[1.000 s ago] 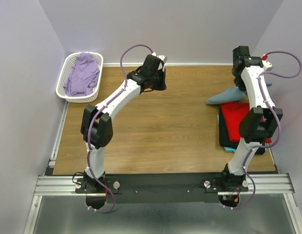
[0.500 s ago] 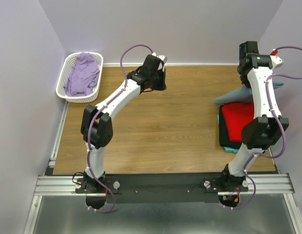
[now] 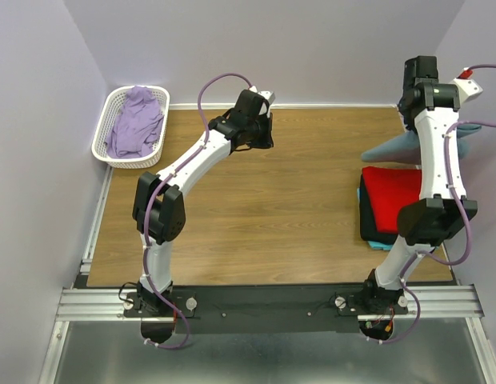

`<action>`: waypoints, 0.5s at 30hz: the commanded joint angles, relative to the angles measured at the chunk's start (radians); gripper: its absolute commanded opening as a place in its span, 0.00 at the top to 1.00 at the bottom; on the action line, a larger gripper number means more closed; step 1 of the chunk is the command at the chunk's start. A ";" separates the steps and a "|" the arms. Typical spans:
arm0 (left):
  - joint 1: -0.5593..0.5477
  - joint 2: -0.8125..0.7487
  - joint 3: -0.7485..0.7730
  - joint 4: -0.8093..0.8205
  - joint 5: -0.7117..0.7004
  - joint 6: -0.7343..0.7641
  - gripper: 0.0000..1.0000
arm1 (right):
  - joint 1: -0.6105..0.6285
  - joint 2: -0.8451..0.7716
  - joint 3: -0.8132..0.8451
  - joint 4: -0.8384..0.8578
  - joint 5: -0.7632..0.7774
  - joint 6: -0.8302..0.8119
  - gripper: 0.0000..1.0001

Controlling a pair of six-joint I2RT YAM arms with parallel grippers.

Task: Fold and stack the t-shirts
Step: Neatly place the folded tshirt to the corner

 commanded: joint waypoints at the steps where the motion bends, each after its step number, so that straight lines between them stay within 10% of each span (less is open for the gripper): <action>1: 0.004 -0.029 0.002 -0.012 0.015 0.020 1.00 | -0.012 -0.020 0.023 -0.005 0.073 0.002 1.00; 15: 0.003 -0.026 -0.025 0.011 0.054 0.014 1.00 | -0.012 -0.283 -0.415 -0.014 -0.024 0.108 1.00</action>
